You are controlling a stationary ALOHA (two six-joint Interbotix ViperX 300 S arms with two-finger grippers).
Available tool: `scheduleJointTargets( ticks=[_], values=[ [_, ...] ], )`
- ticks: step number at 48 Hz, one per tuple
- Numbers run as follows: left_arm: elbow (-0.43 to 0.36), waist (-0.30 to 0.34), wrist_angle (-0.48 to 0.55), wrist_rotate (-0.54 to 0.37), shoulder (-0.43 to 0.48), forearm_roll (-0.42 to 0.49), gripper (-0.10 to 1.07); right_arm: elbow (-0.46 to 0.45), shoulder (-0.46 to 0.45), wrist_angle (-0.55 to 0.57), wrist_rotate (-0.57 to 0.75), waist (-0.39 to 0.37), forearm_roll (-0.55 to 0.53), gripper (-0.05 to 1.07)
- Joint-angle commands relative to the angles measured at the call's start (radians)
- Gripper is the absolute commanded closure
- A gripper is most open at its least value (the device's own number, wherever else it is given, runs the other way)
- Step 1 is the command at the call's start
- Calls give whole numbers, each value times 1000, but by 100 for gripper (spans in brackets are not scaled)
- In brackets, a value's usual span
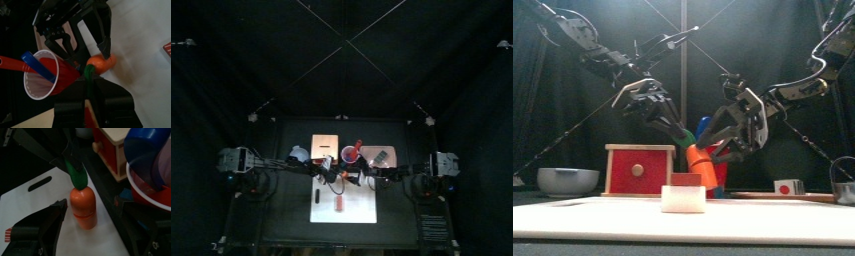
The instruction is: Stand up carrot
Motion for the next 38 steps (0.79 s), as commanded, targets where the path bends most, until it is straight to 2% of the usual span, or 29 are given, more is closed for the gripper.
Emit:
scheduleJointTargets(
  ticks=[1, 12, 28, 38],
  values=[
    [-12, 2, -8, 0, -25, -2, 47, -18, -14, -12, -34, 25, 43, -1],
    [-15, 2, -11, -2, -25, -2, 47, -51, 15, -21, -51, 74, 66, 0],
    [-14, -3, -12, 0, -23, -2, 47, -63, 44, -25, -51, 69, 67, 17],
    [-12, -3, -12, 0, -23, -2, 47, -64, 46, -49, -51, 51, 74, 18]
  ],
)
